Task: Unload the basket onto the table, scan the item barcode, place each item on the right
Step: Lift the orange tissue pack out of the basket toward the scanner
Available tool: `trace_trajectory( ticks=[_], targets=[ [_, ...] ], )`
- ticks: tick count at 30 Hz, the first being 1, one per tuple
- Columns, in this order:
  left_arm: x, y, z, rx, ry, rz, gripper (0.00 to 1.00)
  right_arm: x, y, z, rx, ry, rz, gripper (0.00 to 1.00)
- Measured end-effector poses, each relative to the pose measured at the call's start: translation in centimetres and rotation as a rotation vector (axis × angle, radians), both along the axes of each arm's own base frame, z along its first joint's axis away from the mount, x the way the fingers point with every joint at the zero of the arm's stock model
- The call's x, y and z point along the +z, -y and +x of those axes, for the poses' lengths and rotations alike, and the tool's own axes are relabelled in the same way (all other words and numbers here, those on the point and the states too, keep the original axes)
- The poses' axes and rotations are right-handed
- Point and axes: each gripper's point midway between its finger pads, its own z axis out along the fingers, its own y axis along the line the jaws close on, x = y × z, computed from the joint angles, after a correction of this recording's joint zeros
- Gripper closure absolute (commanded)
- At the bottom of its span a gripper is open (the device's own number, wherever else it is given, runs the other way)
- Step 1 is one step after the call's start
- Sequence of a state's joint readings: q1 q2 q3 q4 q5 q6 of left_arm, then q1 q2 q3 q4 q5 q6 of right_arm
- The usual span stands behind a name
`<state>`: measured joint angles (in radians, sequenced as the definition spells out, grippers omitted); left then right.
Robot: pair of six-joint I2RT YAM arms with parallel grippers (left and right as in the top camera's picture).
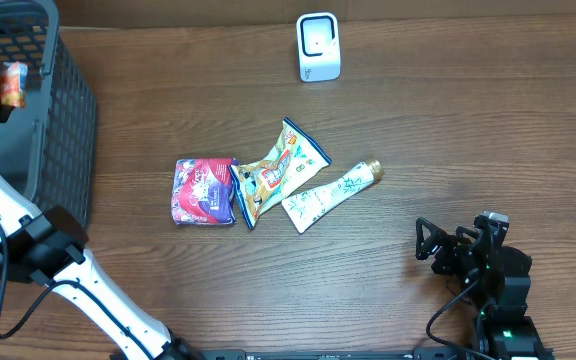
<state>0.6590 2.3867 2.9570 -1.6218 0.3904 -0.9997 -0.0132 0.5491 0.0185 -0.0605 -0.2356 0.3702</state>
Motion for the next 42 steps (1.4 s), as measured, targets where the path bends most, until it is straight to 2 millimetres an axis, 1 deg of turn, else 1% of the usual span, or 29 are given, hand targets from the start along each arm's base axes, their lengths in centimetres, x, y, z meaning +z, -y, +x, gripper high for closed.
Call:
trace_trajectory(
  ticks=[2, 5, 12, 16, 19, 23, 24, 25, 32, 37, 39, 42],
  targets=[
    [1.2, 1.1, 0.1, -0.047, 0.046, -0.016, 0.45, 0.0, 0.0, 0.0, 0.001, 0.001, 0.0, 0.0],
    [2.5, 2.9, 0.4, -0.131, 0.106, -0.055, 0.45, 0.0, 0.0, 0.0, 0.0, 0.002, 0.0, 0.0],
    [4.5, 6.4, 1.0, -0.302, 0.236, -0.157, 0.45, 0.2, 0.0, 0.1, -0.004, 0.007, 0.008, 0.0],
    [6.0, 9.0, 1.6, -0.4, 0.32, -0.232, 0.45, 0.4, 0.0, 0.2, -0.009, 0.013, 0.015, 0.0],
    [7.1, 11.4, 2.1, -0.475, 0.37, -0.29, 0.45, 0.5, 0.0, 0.3, -0.009, 0.018, 0.017, 0.0],
    [8.1, 15.2, 2.7, -0.581, 0.413, -0.353, 0.44, 0.5, 0.0, 0.3, -0.01, 0.021, 0.018, 0.0],
    [8.2, 15.8, 2.8, -0.593, 0.417, -0.361, 0.44, 0.6, 0.0, 0.3, -0.01, 0.024, 0.018, 0.0],
    [8.6, 17.3, 2.9, -0.631, 0.427, -0.385, 0.44, 0.7, 0.0, 0.4, -0.01, 0.027, 0.018, 0.0],
    [10.0, 24.9, 3.1, -0.81, 0.453, -0.497, 0.44, 0.8, 0.0, 0.5, -0.01, 0.033, 0.019, 0.0],
    [10.5, 30.5, 2.6, -0.922, 0.435, -0.573, 0.44, 1.0, 0.0, 0.5, -0.01, 0.04, 0.019, 0.0],
    [10.6, 33.2, 2.2, -0.969, 0.413, -0.601, 0.44, 0.9, 0.0, 0.5, -0.01, 0.04, 0.019, 0.0],
    [10.6, 36.4, 1.6, -1.018, 0.377, -0.637, 0.47, 1.0, 0.0, 0.5, -0.011, 0.04, 0.018, 0.0]
  ],
)
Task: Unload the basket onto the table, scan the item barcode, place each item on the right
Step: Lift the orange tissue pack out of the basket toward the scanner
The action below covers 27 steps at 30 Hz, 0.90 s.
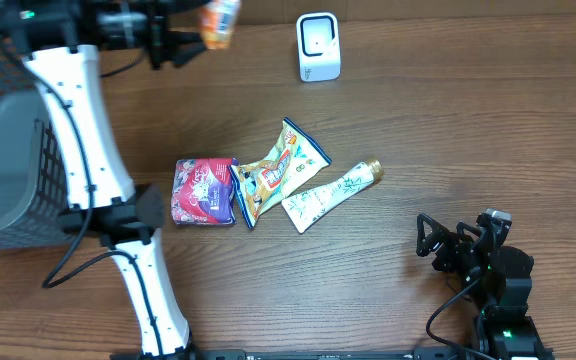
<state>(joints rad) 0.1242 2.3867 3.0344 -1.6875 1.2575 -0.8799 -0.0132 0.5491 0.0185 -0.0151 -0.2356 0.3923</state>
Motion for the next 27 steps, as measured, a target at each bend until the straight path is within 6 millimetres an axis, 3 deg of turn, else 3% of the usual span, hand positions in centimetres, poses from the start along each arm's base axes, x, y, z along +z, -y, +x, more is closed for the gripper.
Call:
trace_trajectory(
  ticks=[6, 16, 23, 27],
  targets=[
    [0.0, 5.1, -1.5, -0.097, -0.061, -0.015, 0.5, 0.0, 0.0, 0.0, 0.0, 0.001, 0.0, 0.0],
    [0.0, 9.1, -3.2, -0.166, -0.143, -0.027, 0.53, 0.1, 0.0, 0.0, 0.0, 0.004, 0.001, 0.0],
    [0.0, 12.9, -5.2, -0.247, -0.189, -0.027, 0.54, 0.1, 0.0, 0.0, 0.001, 0.004, 0.0, 0.0],
    [0.0, 13.9, -5.8, -0.268, -0.2, -0.025, 0.57, 0.1, -0.1, 0.0, 0.003, 0.004, 0.001, 0.0]
  ],
)
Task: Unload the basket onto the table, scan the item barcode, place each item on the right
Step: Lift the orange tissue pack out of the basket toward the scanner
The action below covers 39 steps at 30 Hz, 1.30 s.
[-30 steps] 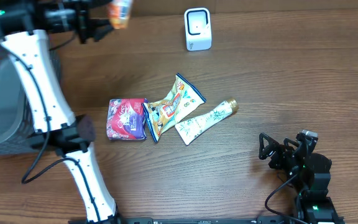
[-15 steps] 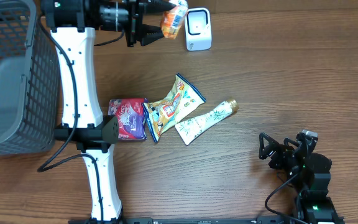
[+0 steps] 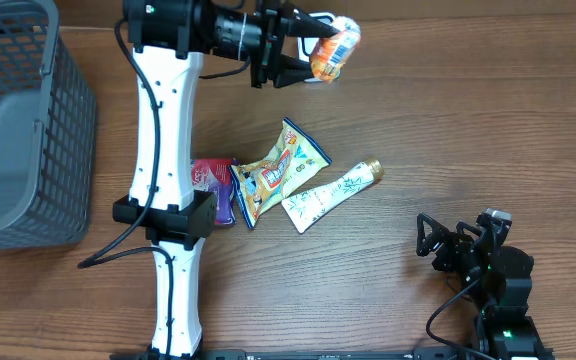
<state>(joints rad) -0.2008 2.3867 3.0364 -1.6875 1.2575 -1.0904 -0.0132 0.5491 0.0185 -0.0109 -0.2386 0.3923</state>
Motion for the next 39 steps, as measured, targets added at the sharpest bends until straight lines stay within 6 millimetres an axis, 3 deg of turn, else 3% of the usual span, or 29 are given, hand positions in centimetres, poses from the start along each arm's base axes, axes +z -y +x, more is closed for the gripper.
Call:
trace_trajectory(
  ticks=[5, 10, 16, 20, 25, 33, 36, 39],
  targets=[
    [-1.0, -0.3, 0.6, 0.029, 0.034, 0.06, 0.58, 0.1, 0.0, 0.1, 0.001, 0.006, 0.001, 0.0],
    [-3.5, -1.3, 2.3, 0.086, 0.157, 0.229, 0.59, 0.2, 0.0, 0.1, 0.001, 0.01, 0.001, 0.0],
    [-7.5, -2.8, 4.7, 0.163, 0.33, 0.567, 0.58, 0.2, 0.0, 0.1, 0.001, 0.01, 0.001, 0.0],
    [-8.6, -3.1, 6.8, 0.21, 0.52, 0.811, 0.57, 0.2, 0.0, 0.1, 0.001, 0.011, 0.001, 0.0],
    [-7.7, -3.2, 8.9, 0.303, 0.753, 1.118, 0.56, 0.2, 0.0, 0.1, 0.001, 0.01, 0.001, 0.0],
    [-3.2, -4.7, 11.3, 0.531, 0.997, 1.454, 0.61, 0.2, 0.0, 0.1, 0.0, 0.01, 0.0, 0.0],
    [-3.2, -5.9, 12.4, 0.585, 1.002, 1.526, 0.61, 0.2, 0.0, 0.1, 0.001, 0.009, 0.001, 0.0],
    [-4.7, -6.7, 14.3, 0.633, 0.993, 1.6, 0.62, 0.2, 0.0, 0.1, 0.0, 0.01, 0.0, 0.0]
  ],
)
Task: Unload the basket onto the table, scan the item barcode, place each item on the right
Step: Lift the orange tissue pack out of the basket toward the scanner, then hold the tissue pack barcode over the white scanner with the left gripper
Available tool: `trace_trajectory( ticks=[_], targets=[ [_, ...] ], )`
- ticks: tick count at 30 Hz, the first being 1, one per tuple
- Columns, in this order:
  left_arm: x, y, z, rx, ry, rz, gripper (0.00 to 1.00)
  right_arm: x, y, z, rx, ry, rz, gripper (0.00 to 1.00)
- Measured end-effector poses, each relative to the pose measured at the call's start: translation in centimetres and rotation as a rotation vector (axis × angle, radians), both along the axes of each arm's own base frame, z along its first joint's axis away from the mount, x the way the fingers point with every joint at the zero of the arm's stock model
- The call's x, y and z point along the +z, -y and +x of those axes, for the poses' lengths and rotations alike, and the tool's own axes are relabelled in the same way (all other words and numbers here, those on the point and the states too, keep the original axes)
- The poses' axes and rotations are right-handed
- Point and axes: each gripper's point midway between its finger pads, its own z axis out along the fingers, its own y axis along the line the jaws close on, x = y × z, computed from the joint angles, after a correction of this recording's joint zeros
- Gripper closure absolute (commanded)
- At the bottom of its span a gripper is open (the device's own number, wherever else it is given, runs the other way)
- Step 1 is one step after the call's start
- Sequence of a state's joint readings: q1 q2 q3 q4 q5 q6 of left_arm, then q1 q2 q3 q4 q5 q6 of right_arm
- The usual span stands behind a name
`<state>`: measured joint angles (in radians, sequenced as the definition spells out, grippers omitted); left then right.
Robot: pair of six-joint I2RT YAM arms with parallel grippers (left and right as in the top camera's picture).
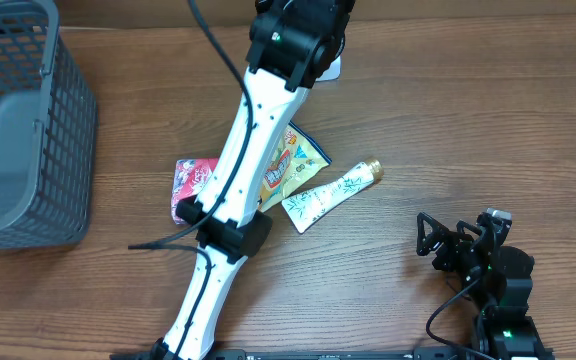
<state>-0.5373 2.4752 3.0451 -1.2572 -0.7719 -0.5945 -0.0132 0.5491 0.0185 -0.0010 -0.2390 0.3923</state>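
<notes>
My left arm (268, 130) reaches from the front edge up across the table to the back. Its dark wrist (303, 30) hangs over the white barcode scanner, of which only a corner (335, 68) shows. The left fingers and the small orange packet are hidden under the wrist or cut off by the top edge. My right gripper (423, 240) rests open and empty at the front right.
A grey mesh basket (28, 120) stands at the far left. In the middle lie a pink-purple packet (186, 180), a yellow snack bag (298, 158) and a white tube (333, 190), the first two partly under my left arm.
My left arm has moved right and towards the back; its wrist now covers the scanner. The orange packet, then held in plain view just left of the scanner, no longer shows. The right arm is unmoved.
My left gripper held the orange packet over the basket at the far left. Then it held it at the back of the table, left of the scanner, then right beside the scanner. Now the wrist sits over the scanner and hides both packet and fingers.
</notes>
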Motion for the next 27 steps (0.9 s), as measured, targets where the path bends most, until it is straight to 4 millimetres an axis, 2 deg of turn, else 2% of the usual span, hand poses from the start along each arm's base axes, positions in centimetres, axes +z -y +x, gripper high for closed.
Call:
trace_trajectory(
  ticks=[4, 9, 17, 27],
  targets=[
    [-2.5, 0.0, 2.7, 0.052, 0.033, 0.053, 0.62, 0.0, 0.1, 0.0, -0.004, 0.0, -0.002, 0.0],
    [-5.7, 1.5, 5.8, 0.046, 0.068, 0.11, 0.61, 0.0, 0.2, 0.0, -0.01, -0.001, -0.006, 0.0],
    [-10.1, 2.9, 8.9, 0.046, 0.115, 0.122, 0.61, 0.0, 0.3, 0.1, -0.016, 0.0, -0.008, 0.0],
    [-15.9, 2.9, 12.0, 0.053, 0.144, 0.125, 0.6, 0.0, 0.3, 0.1, -0.017, 0.0, -0.009, 0.0]
  ],
)
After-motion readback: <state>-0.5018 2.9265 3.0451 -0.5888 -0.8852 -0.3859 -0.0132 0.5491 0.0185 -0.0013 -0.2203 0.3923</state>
